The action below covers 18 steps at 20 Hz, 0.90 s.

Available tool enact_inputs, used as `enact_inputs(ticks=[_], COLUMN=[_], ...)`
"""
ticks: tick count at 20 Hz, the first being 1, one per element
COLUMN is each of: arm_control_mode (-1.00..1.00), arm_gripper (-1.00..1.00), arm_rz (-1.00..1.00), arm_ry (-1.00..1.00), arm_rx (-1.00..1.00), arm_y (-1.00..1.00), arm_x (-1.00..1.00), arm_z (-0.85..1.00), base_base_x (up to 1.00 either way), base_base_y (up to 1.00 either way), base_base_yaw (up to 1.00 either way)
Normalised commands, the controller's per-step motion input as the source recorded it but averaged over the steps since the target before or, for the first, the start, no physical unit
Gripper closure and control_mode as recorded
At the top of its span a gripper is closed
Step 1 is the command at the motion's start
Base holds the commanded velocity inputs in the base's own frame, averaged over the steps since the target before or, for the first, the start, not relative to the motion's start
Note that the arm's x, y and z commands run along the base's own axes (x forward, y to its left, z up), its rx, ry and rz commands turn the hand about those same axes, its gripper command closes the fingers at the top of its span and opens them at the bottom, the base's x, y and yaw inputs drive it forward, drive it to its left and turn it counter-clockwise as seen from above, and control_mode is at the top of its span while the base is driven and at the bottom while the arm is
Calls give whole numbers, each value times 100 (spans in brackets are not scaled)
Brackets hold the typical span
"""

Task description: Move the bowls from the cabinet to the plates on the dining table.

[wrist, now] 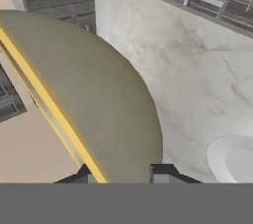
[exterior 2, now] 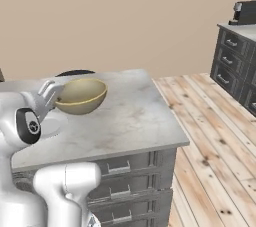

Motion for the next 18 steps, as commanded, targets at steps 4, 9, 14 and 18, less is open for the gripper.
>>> enact_inputs(ticks=[4, 9, 14, 18], arm_control_mode=[-100, -100, -100, -100], arm_gripper=[100, 100, 100, 100], arm_rz=[0, 0, 0, 0], arm_ry=[-1, -5, -5, -1], arm_rx=[-7, -3, 0, 0], arm_y=[36, 30, 42, 50], arm_x=[0, 0, 0, 0], arm_z=[-25, -12, -1, -3], base_base_x=[0, 0, 0, 0], base_base_y=[0, 0, 0, 0], base_base_yaw=[0, 0, 0, 0])
